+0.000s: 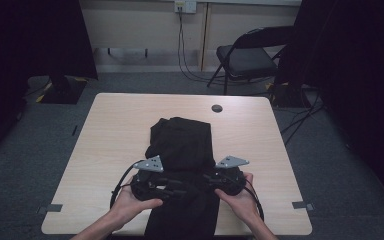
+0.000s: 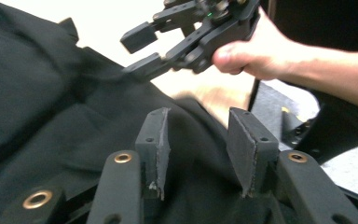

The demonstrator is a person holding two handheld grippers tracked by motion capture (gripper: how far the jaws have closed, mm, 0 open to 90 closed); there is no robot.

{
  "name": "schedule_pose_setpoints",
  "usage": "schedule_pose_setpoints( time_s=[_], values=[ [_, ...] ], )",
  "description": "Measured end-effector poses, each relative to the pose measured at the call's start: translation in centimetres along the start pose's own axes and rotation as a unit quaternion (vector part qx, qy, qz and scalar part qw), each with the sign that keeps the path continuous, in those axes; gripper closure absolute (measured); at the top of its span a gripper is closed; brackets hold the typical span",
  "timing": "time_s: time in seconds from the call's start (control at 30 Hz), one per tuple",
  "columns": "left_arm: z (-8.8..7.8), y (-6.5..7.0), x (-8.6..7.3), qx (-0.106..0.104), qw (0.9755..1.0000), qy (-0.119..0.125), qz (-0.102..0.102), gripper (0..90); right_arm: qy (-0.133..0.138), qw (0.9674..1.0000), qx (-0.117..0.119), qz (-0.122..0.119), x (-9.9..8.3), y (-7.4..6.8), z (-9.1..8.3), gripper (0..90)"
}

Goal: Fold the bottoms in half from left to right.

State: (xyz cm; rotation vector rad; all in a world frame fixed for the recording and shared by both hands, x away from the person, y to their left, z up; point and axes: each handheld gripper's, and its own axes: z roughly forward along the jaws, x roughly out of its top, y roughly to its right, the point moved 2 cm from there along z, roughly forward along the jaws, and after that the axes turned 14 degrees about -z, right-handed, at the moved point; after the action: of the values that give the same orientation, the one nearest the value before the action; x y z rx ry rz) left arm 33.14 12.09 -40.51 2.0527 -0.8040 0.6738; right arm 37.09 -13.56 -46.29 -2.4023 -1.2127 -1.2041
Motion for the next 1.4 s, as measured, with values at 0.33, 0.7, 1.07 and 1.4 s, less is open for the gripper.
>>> schedule_pose_setpoints(
  time_s=[0.33,0.7,1.07,1.4],
  values=[
    [0.0,-7.9,1.2,0.095,0.9946,0.029,-0.029,65.7,0.035,0.9992,-0.009,0.019,3.0,3.0,1.3,41.8],
    [1.7,-17.0,3.8,0.187,0.9769,0.066,-0.078,44.4,0.006,0.9988,0.013,0.046,6.5,6.7,8.5,34.4],
    [2.5,-17.5,3.7,0.188,0.9787,0.058,-0.058,82.0,-0.007,0.9971,0.022,0.073,5.5,6.3,10.5,72.6],
    [-2.2,-12.1,8.0,0.17,0.977,0.129,-0.001,82.2,0.075,0.9947,0.012,0.068,9.6,7.0,4.6,80.1]
  ],
)
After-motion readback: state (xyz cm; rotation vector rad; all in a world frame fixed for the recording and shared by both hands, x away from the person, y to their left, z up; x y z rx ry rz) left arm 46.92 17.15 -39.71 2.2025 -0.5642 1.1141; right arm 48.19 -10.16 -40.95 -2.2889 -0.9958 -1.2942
